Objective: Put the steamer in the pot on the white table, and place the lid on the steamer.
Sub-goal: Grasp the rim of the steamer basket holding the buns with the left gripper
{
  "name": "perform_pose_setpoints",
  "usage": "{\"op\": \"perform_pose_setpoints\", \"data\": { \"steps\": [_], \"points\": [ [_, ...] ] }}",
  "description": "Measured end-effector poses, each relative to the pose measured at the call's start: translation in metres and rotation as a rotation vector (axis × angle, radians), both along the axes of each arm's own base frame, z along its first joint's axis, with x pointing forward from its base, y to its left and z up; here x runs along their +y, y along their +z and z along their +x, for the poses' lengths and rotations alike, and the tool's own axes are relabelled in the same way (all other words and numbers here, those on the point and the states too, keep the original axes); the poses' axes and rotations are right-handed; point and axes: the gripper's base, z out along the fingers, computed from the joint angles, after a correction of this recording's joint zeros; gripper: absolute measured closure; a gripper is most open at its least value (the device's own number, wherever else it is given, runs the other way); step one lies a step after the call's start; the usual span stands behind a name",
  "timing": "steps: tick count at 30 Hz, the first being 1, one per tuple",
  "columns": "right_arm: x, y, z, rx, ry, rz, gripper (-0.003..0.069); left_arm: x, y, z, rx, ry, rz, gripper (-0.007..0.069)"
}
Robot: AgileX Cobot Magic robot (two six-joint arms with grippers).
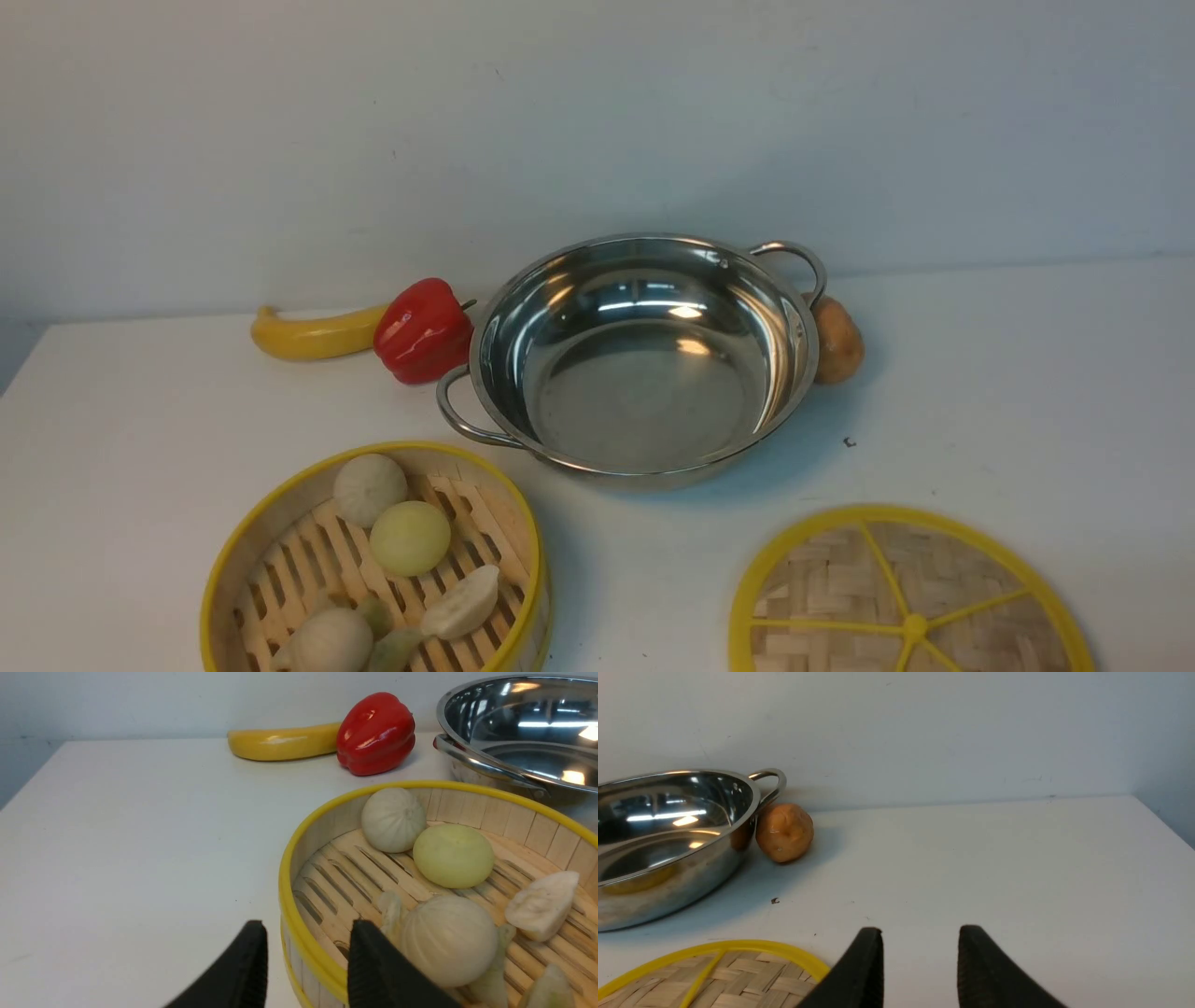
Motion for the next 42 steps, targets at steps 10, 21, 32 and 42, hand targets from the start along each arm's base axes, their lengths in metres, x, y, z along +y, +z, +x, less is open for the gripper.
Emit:
{"op": "perform_pose_setpoints", "data": {
  "steps": [10, 21, 32, 42],
  "points": [
    [0.0, 0.0, 0.0, 0.0, 0.0, 0.0, 0.0417, 0.0, 0.0, 0.0, 0.0, 0.0, 0.0, 0.0384],
    [0.0, 0.0, 0.0, 0.0, 0.0, 0.0, 0.0417, 0.0, 0.0, 0.0, 0.0, 0.0, 0.0, 0.0384],
    [0.0, 0.0, 0.0, 0.0, 0.0, 0.0, 0.0417, -0.001, 0.012, 0.002, -0.135, 0.019, -0.188, 0.0384],
    [0.0, 0.0, 0.0, 0.0, 0.0, 0.0, 0.0417, -0.003, 0.024, 0.002, -0.224, 0.042, -0.581, 0.0384]
  ]
}}
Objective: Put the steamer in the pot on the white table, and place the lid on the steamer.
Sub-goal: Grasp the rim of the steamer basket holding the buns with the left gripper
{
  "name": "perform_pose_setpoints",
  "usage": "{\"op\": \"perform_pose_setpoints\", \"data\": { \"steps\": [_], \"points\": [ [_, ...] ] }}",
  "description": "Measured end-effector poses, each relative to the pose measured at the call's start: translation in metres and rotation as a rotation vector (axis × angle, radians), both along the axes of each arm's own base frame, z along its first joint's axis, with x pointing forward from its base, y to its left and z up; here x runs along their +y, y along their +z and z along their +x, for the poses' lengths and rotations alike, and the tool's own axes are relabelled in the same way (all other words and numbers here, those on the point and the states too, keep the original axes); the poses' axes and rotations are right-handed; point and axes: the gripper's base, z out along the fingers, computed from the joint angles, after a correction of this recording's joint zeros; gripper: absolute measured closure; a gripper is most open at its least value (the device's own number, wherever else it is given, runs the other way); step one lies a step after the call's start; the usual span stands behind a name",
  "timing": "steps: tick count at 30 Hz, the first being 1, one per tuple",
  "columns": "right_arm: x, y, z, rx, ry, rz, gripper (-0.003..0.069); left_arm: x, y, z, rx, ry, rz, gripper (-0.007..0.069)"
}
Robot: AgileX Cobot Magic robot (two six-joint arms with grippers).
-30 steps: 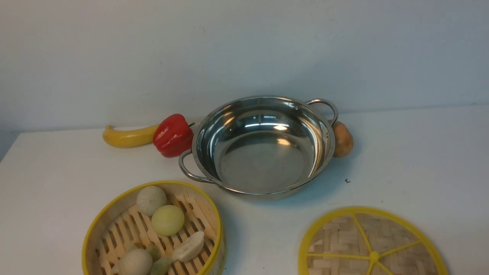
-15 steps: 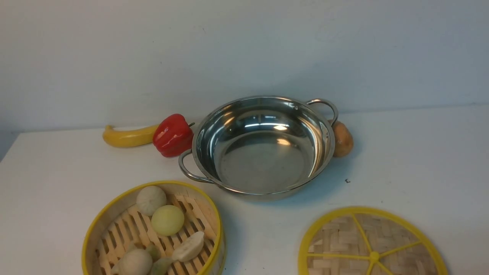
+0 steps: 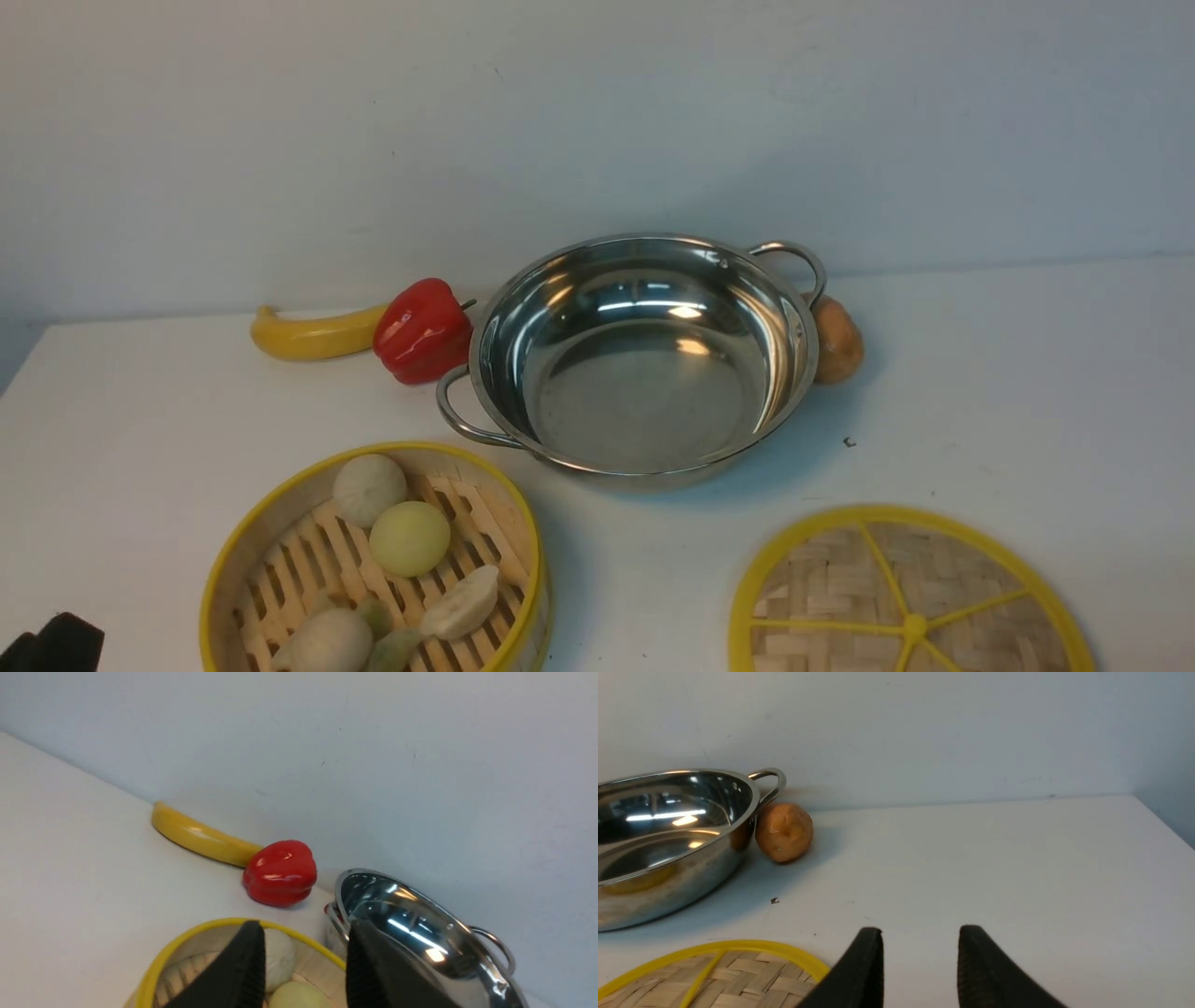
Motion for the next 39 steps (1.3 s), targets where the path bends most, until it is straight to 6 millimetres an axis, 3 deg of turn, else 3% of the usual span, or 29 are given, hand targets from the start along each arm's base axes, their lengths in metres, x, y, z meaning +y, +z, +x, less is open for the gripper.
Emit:
{"op": "perform_pose_setpoints", "data": {
  "steps": [2, 7, 11, 16, 21, 26, 30, 34, 39],
  "points": [
    [0.0, 0.0, 0.0, 0.0, 0.0, 0.0, 0.0417, -0.005, 0.01, -0.003, 0.016, -0.055, 0.019, 0.0384],
    [0.0, 0.0, 0.0, 0.0, 0.0, 0.0, 0.0417, -0.02, 0.06, -0.02, 0.002, -0.216, 0.181, 0.0384],
    [0.0, 0.0, 0.0, 0.0, 0.0, 0.0, 0.0417, -0.026, 0.09, -0.022, 0.127, -0.312, 0.256, 0.0384],
    [0.0, 0.0, 0.0, 0.0, 0.0, 0.0, 0.0417, -0.02, 0.117, 0.006, 0.445, -0.332, 0.334, 0.0384],
    [0.0, 0.0, 0.0, 0.0, 0.0, 0.0, 0.0417, -0.008, 0.133, 0.055, 0.739, -0.324, 0.437, 0.0384],
    [0.0, 0.0, 0.0, 0.0, 0.0, 0.0, 0.0417, -0.003, 0.132, 0.114, 0.916, -0.355, 0.44, 0.0384],
    [0.0, 0.0, 0.0, -0.001, 0.0, 0.0, 0.0417, -0.004, 0.113, 0.152, 1.081, -0.41, 0.386, 0.0384],
    [0.0, 0.0, 0.0, -0.001, 0.0, 0.0, 0.0417, -0.003, 0.091, 0.17, 1.232, -0.483, 0.389, 0.0384],
    [0.0, 0.0, 0.0, -0.001, 0.0, 0.0, 0.0417, 0.002, 0.075, 0.185, 1.278, -0.467, 0.431, 0.0384]
  ]
}}
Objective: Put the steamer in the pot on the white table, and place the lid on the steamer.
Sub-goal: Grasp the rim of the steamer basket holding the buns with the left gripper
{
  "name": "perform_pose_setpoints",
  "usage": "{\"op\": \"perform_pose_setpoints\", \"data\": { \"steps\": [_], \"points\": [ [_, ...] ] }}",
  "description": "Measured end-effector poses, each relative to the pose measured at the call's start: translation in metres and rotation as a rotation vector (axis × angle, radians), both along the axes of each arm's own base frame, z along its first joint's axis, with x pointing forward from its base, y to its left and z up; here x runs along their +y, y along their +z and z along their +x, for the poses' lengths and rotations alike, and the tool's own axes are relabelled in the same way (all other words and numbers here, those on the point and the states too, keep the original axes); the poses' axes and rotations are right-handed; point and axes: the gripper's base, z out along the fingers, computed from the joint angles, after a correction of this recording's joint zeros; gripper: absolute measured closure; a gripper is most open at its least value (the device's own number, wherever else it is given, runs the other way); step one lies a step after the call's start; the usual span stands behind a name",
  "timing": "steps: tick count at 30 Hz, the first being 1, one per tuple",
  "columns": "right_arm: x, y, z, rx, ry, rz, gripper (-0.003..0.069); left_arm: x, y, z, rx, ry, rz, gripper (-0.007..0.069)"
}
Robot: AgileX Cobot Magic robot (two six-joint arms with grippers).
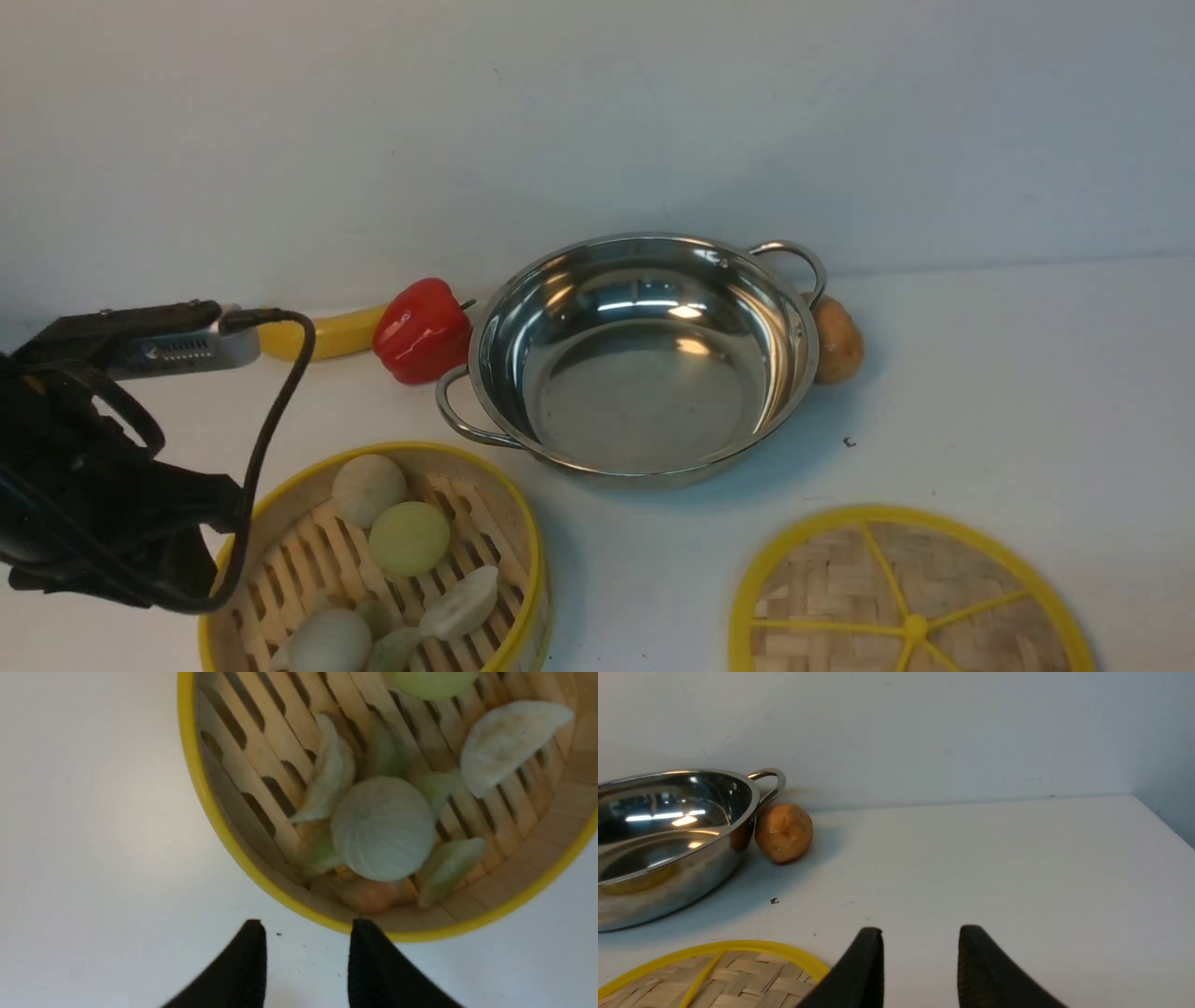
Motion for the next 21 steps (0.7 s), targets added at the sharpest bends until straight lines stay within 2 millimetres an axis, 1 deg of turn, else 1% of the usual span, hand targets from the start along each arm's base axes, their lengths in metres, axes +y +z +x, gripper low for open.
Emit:
{"op": "perform_pose_setpoints", "data": {
  "steps": [5, 11, 14, 18, 21],
  "points": [
    [0.0, 0.0, 0.0, 0.0, 0.0, 0.0, 0.0417, 0.007, -0.003, 0.008, -0.039, 0.047, 0.063, 0.0384],
    [0.0, 0.0, 0.0, 0.0, 0.0, 0.0, 0.0417, 0.009, -0.022, 0.023, -0.002, 0.055, 0.079, 0.0383],
    [0.0, 0.0, 0.0, 0.0, 0.0, 0.0, 0.0417, 0.008, -0.036, 0.034, 0.013, 0.061, 0.065, 0.0376],
    [0.0, 0.0, 0.0, 0.0, 0.0, 0.0, 0.0417, 0.007, -0.05, 0.042, 0.056, 0.064, 0.052, 0.0322],
    [0.0, 0.0, 0.0, 0.0, 0.0, 0.0, 0.0417, 0.009, -0.06, 0.046, 0.091, 0.066, 0.065, 0.0258]
  ]
}}
